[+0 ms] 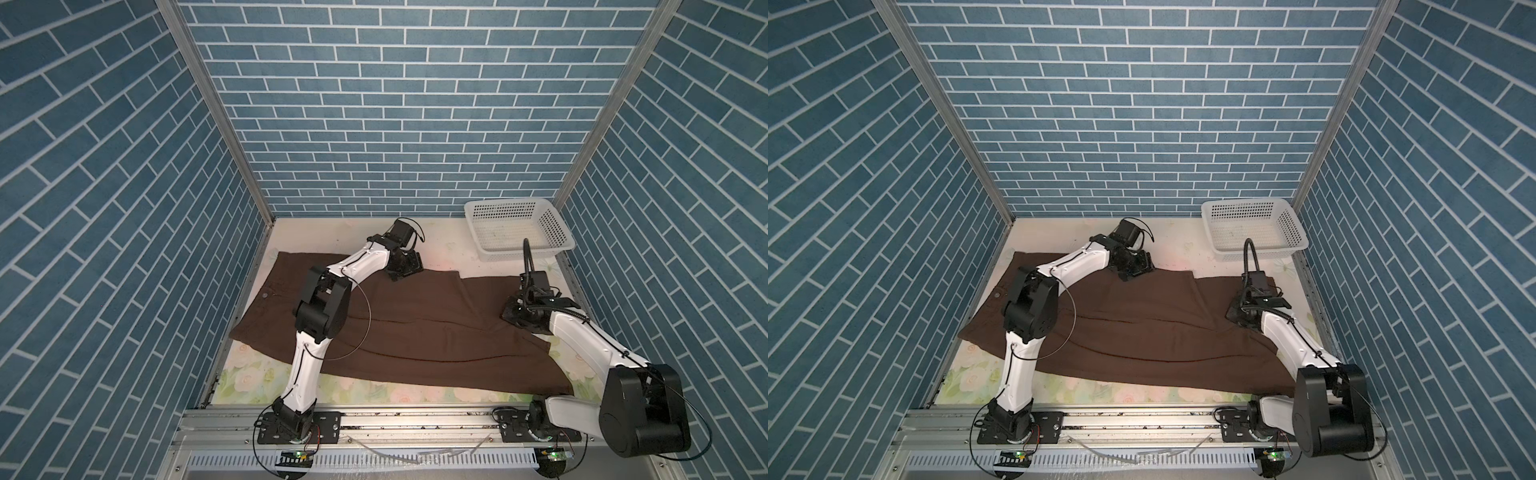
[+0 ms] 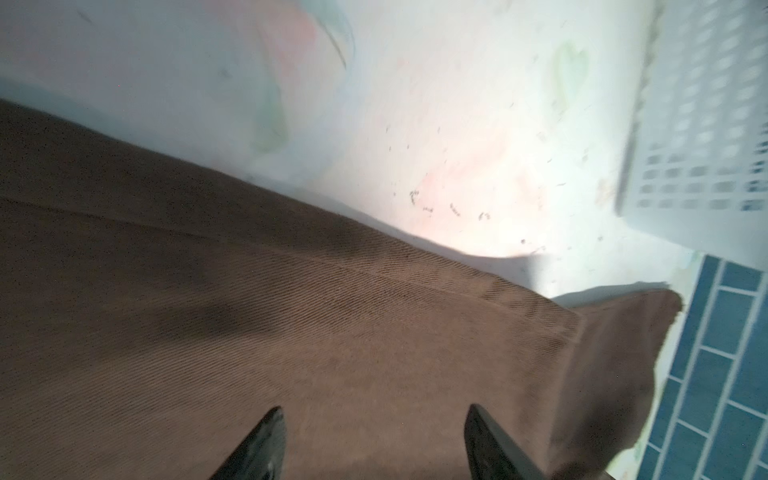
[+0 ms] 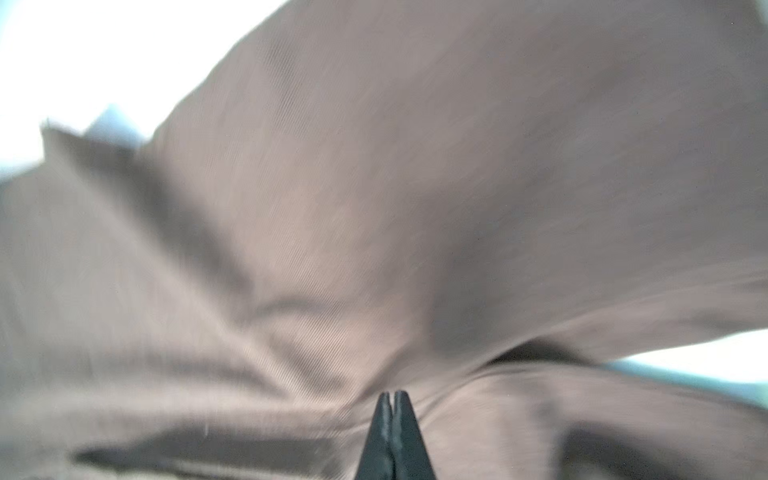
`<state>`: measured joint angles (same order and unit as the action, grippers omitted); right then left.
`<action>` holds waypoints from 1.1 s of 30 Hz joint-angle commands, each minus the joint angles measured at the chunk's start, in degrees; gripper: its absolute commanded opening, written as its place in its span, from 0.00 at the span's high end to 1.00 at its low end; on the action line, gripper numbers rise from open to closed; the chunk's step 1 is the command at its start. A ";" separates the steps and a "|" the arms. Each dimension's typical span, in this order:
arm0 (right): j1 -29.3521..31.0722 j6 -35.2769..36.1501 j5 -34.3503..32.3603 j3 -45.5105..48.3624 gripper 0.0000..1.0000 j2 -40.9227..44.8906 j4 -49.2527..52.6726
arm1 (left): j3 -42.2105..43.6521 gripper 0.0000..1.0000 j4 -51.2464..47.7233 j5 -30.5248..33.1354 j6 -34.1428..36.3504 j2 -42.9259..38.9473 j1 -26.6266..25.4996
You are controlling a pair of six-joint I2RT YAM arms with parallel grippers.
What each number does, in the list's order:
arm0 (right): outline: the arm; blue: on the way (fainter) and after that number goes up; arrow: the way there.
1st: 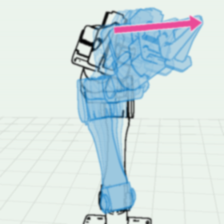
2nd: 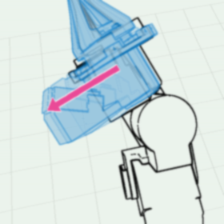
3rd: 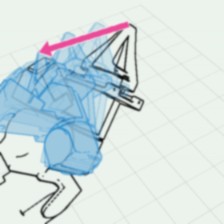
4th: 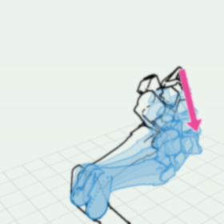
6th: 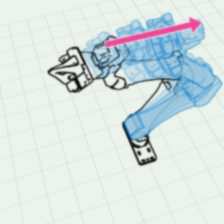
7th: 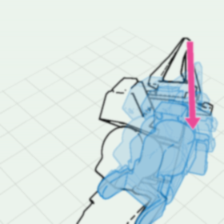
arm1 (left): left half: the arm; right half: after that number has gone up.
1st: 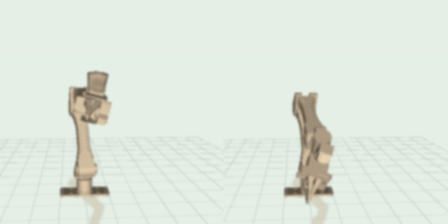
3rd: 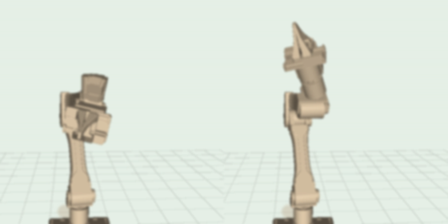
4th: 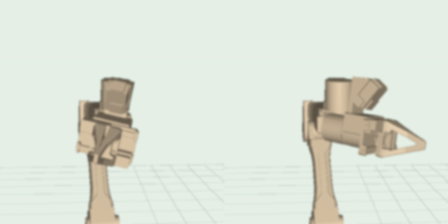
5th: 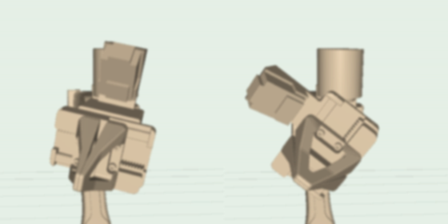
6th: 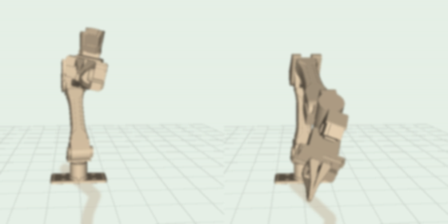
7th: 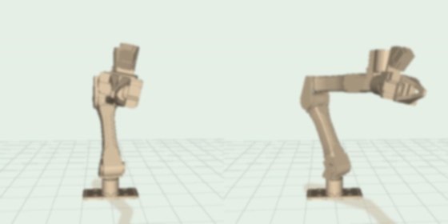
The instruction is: Fold and stack the trousers
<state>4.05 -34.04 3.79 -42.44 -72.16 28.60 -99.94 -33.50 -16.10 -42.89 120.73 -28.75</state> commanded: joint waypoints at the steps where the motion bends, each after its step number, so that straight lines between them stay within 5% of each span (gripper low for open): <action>1: -4.68 1.15 4.57 -3.02 1.00 -2.07 4.89 | 3.38 0.34 -2.04 3.85 5.96 -10.68 3.88; 4: -8.81 -1.03 9.40 -3.52 1.00 -4.78 2.62 | 10.08 0.35 -4.49 8.06 8.92 -17.98 7.50; 15: -15.77 -4.20 10.90 -8.02 1.00 -19.15 -10.89 | 40.06 0.38 4.63 4.76 9.50 -36.78 26.16; 26: -21.52 -5.90 1.73 -13.20 1.00 -26.88 -9.58 | 48.96 0.42 5.56 5.28 10.15 -40.30 33.41; 33: -27.00 -1.92 8.62 -14.82 1.00 -31.27 -13.38 | 51.10 0.42 3.39 5.82 10.58 -42.59 37.96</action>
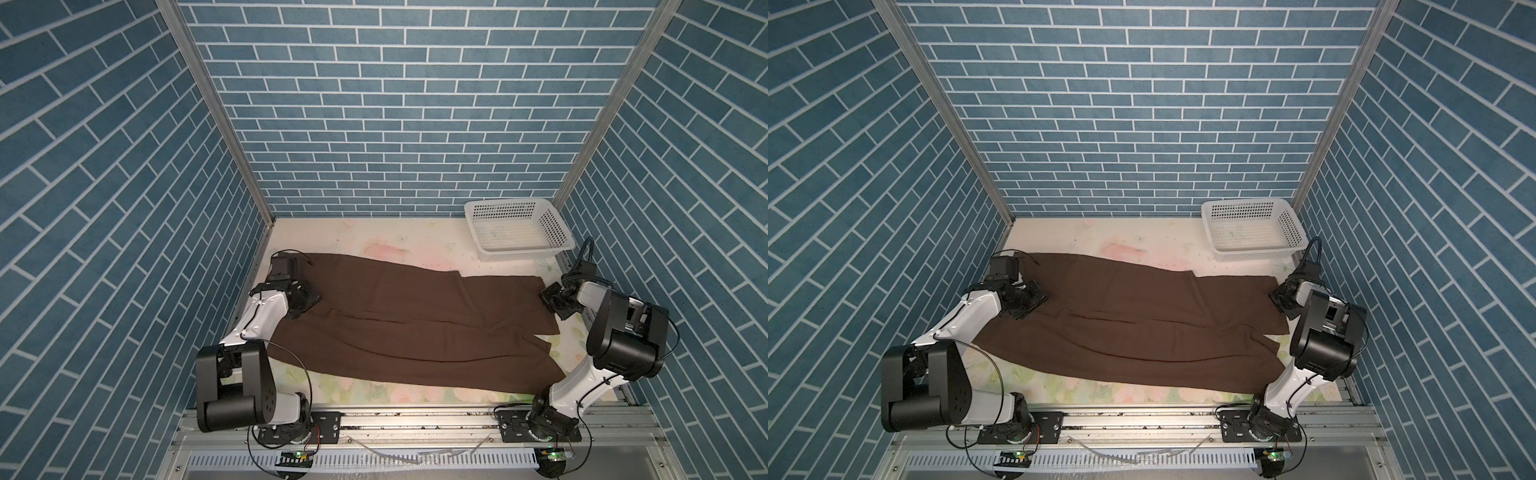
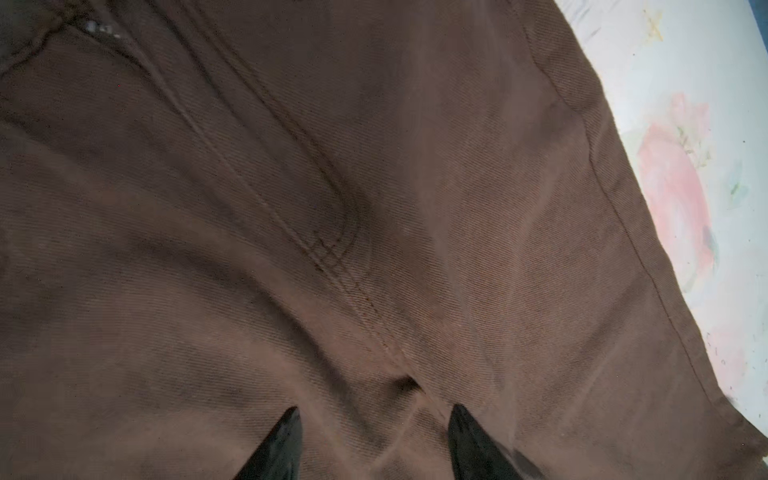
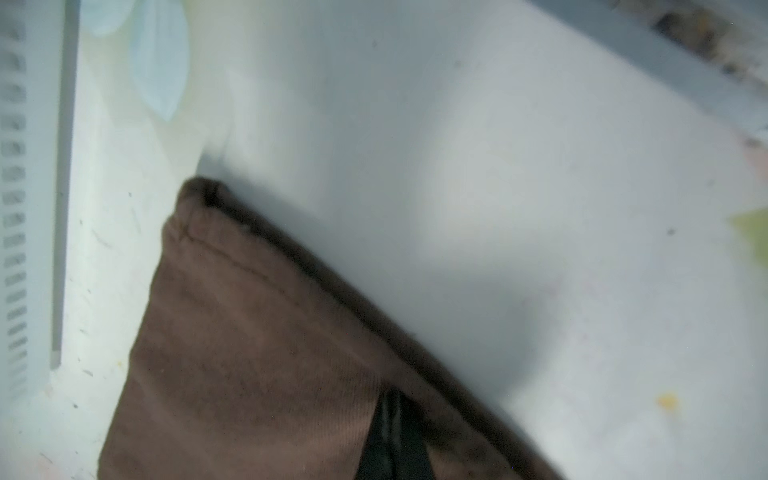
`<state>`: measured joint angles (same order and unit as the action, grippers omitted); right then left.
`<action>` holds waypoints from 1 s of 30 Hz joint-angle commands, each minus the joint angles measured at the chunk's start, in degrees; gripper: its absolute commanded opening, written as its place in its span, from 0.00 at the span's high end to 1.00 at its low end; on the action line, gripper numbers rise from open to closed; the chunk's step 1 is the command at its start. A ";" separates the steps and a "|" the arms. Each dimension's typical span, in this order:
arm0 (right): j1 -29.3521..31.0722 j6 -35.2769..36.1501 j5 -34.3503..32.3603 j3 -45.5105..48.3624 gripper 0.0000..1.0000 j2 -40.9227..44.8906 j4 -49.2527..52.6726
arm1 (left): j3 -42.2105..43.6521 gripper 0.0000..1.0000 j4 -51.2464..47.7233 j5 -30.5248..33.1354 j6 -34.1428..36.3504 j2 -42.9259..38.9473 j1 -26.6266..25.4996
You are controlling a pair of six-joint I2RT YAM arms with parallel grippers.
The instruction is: Fold and stack the trousers
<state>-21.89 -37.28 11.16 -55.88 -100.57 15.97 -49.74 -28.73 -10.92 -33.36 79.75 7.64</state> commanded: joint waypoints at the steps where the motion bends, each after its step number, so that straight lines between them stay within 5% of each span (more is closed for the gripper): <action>1: -1.05 1.20 2.37 -1.38 1.00 -3.33 -1.86 | 1.04 0.43 -1.77 0.63 1.03 -1.91 2.12; 6: -1.13 0.03 5.49 -5.23 1.00 -6.31 -1.93 | 0.56 0.53 -5.17 1.07 2.04 -2.77 4.62; 12: -4.72 -1.52 11.39 -10.79 1.00 -9.83 -0.57 | 0.80 0.53 -6.26 0.30 2.06 -4.07 7.31; 17: -4.49 0.08 6.61 -9.66 1.00 -4.76 2.21 | 1.58 0.54 -4.46 -1.10 0.90 -2.39 9.27; 25: 1.21 -1.12 2.38 8.16 1.00 12.78 -3.14 | -0.33 1.00 -1.72 -3.59 0.52 1.81 11.59; 30: 1.76 -0.12 3.28 13.26 1.00 18.08 -0.38 | -2.15 1.00 0.23 -6.05 -0.26 4.64 11.52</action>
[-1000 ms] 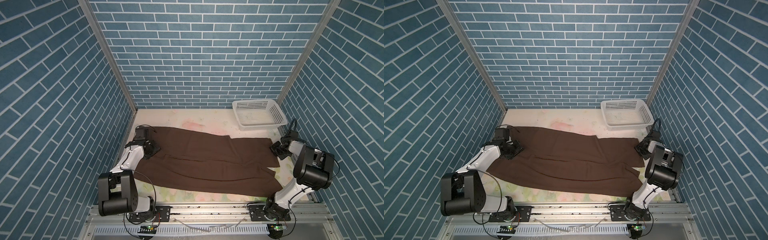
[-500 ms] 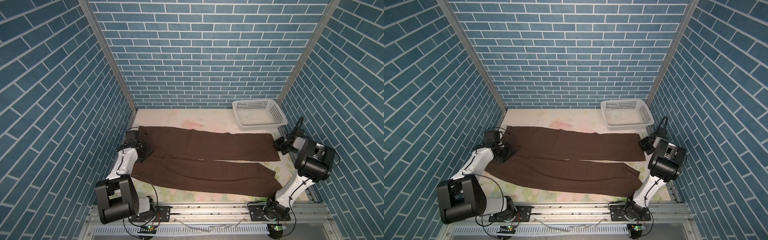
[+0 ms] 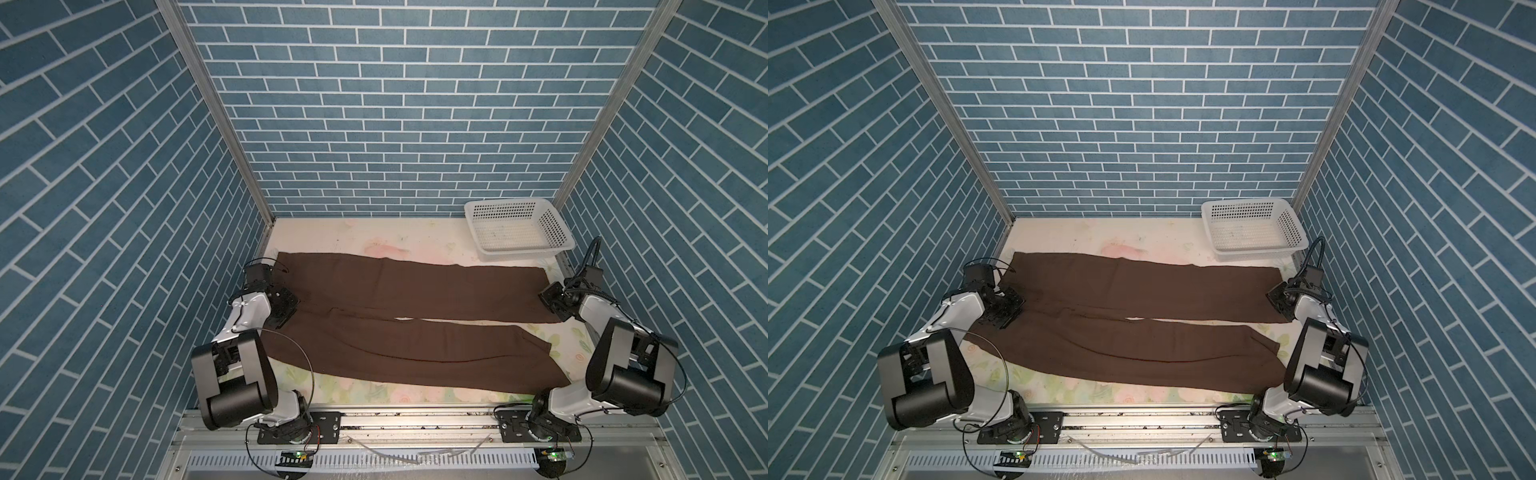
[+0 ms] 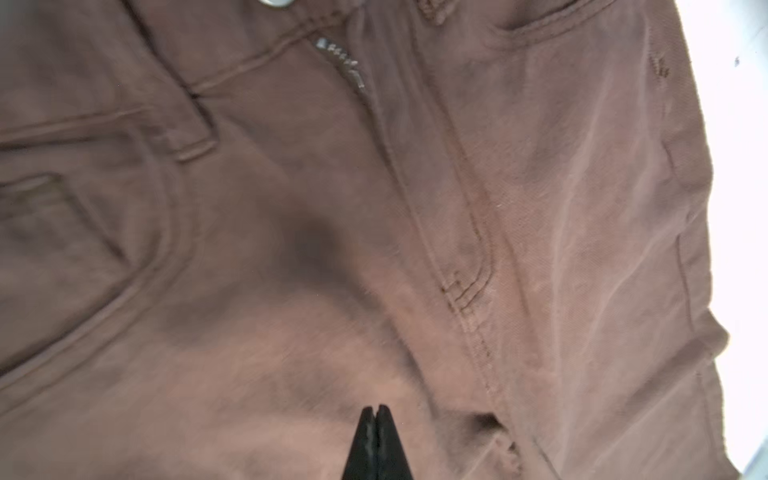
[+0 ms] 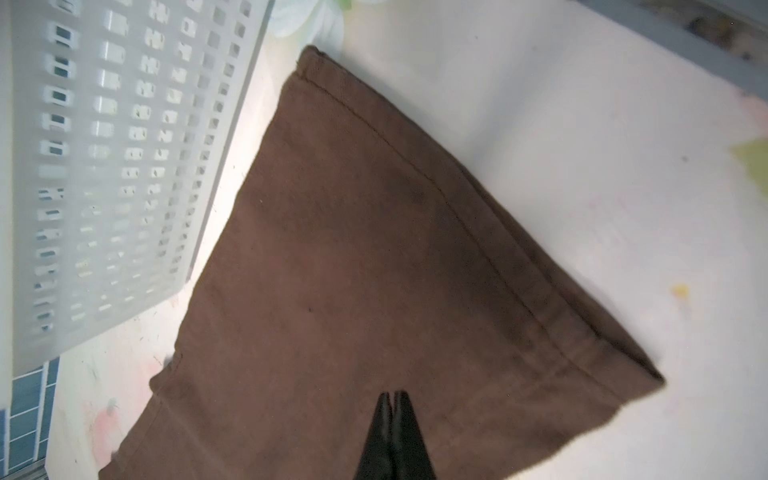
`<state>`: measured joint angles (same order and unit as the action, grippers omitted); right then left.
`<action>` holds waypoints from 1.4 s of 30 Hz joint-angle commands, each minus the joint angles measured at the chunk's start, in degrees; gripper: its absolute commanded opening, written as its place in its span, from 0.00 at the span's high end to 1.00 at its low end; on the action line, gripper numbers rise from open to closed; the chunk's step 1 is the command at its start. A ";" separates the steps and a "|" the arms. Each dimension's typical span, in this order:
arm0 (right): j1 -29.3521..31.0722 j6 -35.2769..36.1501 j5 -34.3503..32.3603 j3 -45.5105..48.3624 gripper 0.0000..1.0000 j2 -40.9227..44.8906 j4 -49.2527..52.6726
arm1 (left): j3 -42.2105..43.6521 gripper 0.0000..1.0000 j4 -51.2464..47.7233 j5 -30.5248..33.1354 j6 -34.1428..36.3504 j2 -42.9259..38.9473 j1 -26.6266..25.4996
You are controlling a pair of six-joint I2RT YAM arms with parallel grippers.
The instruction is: Fold and stack the trousers
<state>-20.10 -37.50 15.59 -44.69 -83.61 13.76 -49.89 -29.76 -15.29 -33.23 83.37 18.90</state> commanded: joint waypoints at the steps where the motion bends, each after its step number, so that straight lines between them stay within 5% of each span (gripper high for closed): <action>1: 0.01 1.64 -1.25 1.71 1.00 0.58 3.31 | -2.23 1.00 0.99 -1.55 -0.29 1.26 0.30; 12: 5.13 3.91 -5.53 -0.54 0.99 2.45 19.08 | 0.84 1.00 -1.77 -1.26 0.87 -2.90 0.65; 15: 6.26 3.34 -4.18 2.21 0.75 5.57 23.08 | 1.93 0.99 -0.34 -2.81 -0.13 -3.52 1.01; 19: 8.34 3.30 -3.05 5.56 0.58 9.97 28.07 | 2.82 0.97 1.46 -5.32 -1.11 -3.20 1.13; 20: 8.96 3.51 -2.78 6.15 0.42 10.98 29.47 | 3.37 0.97 2.12 -6.14 -1.37 -3.17 1.12; 22: 9.68 4.02 -2.47 7.24 0.41 12.05 31.21 | 4.90 0.96 3.57 -7.38 -1.88 -3.54 1.06; 27: 10.15 5.68 -2.38 8.90 0.52 11.63 32.47 | 7.65 0.95 5.74 -8.67 -2.02 -3.66 1.07; 31: 10.26 5.07 -6.26 6.89 1.00 12.55 34.60 | 8.39 0.95 6.50 -9.69 -1.53 -2.55 1.10; 42: 10.67 4.36 -19.18 -2.30 1.00 14.11 38.81 | 9.68 0.96 7.06 -9.41 -1.26 -2.11 1.21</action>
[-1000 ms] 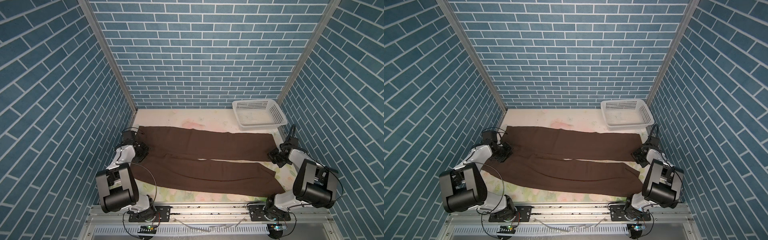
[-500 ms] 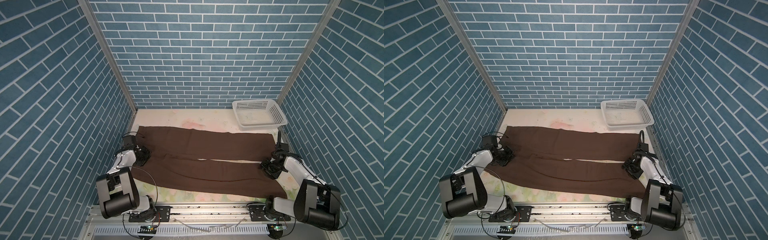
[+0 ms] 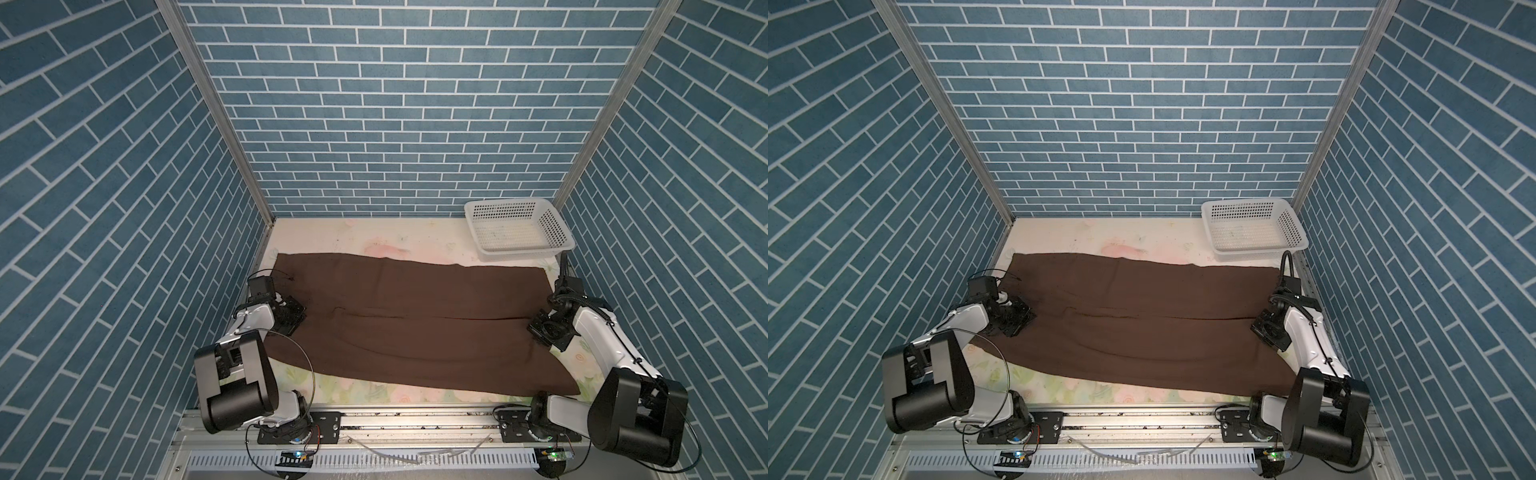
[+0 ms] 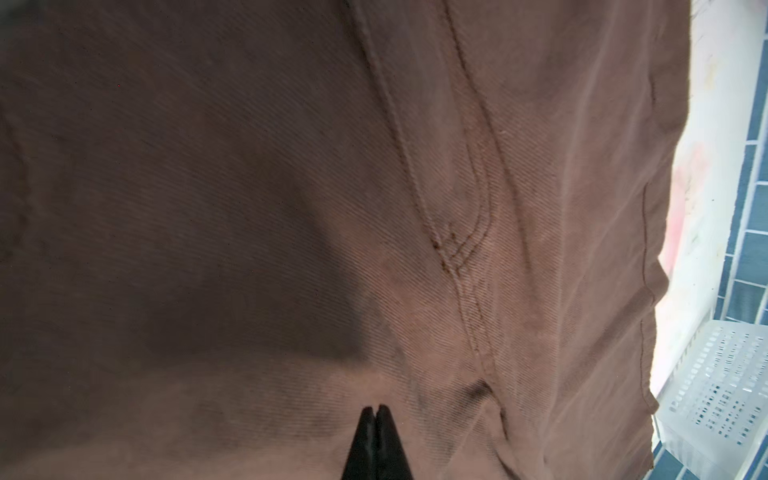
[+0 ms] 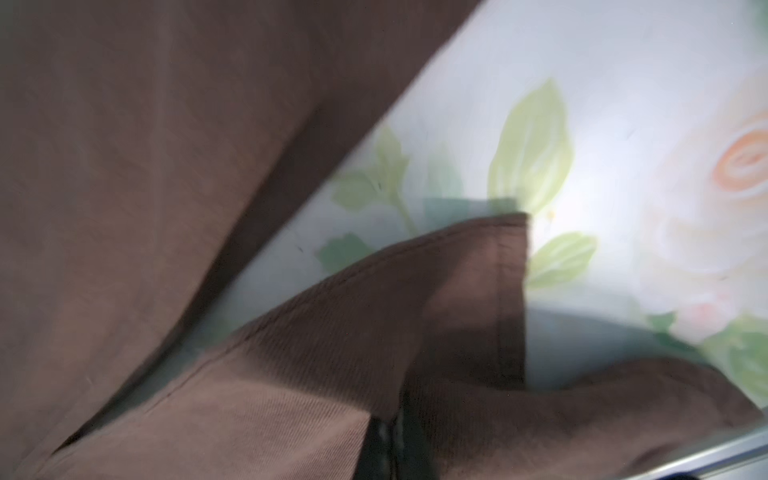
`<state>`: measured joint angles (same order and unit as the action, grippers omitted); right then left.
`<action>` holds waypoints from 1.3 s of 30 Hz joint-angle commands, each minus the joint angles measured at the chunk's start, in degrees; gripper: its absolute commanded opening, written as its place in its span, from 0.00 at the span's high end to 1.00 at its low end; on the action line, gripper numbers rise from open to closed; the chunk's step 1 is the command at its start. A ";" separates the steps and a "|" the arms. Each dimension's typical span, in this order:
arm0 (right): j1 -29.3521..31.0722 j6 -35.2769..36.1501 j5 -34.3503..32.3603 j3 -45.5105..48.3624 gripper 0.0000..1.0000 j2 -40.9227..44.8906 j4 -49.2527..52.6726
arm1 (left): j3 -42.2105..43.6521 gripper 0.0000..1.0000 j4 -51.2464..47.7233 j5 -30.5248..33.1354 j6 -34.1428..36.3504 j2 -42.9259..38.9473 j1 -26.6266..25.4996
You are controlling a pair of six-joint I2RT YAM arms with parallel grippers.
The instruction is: Fold and stack the trousers
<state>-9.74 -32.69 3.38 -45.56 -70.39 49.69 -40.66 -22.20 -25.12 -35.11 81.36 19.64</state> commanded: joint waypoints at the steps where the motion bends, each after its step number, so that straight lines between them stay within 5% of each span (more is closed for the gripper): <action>1: 0.40 -0.83 -8.52 -1.37 1.00 1.68 2.74 | 0.41 0.95 -0.80 0.59 0.73 -0.45 0.42; 4: 0.50 -0.27 -8.70 -1.38 0.93 3.76 0.99 | -0.08 0.95 -1.85 2.51 1.44 -1.25 0.47; 5: 0.42 1.17 -5.95 -1.23 0.72 3.24 -0.06 | -0.43 0.95 -2.27 3.17 1.57 -1.17 0.46; 8: 0.51 2.54 0.30 -0.91 0.44 -0.79 -1.35 | -1.33 0.95 -1.88 2.39 0.82 0.19 0.50; 13: 0.42 0.55 0.09 0.71 0.44 -1.59 -4.00 | -2.43 0.95 -1.21 2.25 -0.39 2.79 0.52; 21: -2.08 -0.62 3.61 2.36 0.80 -3.01 -10.19 | -6.37 1.00 -5.37 1.51 -1.30 5.52 2.58; 22: -2.49 -0.62 3.70 2.83 0.76 -3.09 -10.73 | -6.88 1.00 -5.93 1.11 -1.44 5.81 3.11; 24: -3.49 -0.97 3.94 3.74 0.50 -3.59 -11.07 | -7.49 1.00 -6.81 0.52 -1.41 5.57 3.90; 29: -6.73 -2.56 -0.35 7.67 0.42 -1.36 -12.37 | -8.03 1.00 -9.83 3.79 -1.69 4.38 5.33; 33: -10.16 -3.88 0.20 12.18 0.61 4.98 -17.14 | -8.37 1.00 -11.31 4.81 -1.83 4.00 5.59; 36: -11.46 -3.92 -0.04 12.46 1.00 6.71 -18.97 | -8.29 1.00 -11.91 5.23 -2.68 3.93 5.59; 39: -12.92 -3.88 0.32 11.17 1.00 4.34 -19.45 | -7.66 1.00 -11.45 2.95 -3.68 3.39 5.66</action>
<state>-21.61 -35.73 4.32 -33.63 -64.64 32.32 -47.81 -32.12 -21.43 -37.71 86.32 24.95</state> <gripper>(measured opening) 0.049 0.045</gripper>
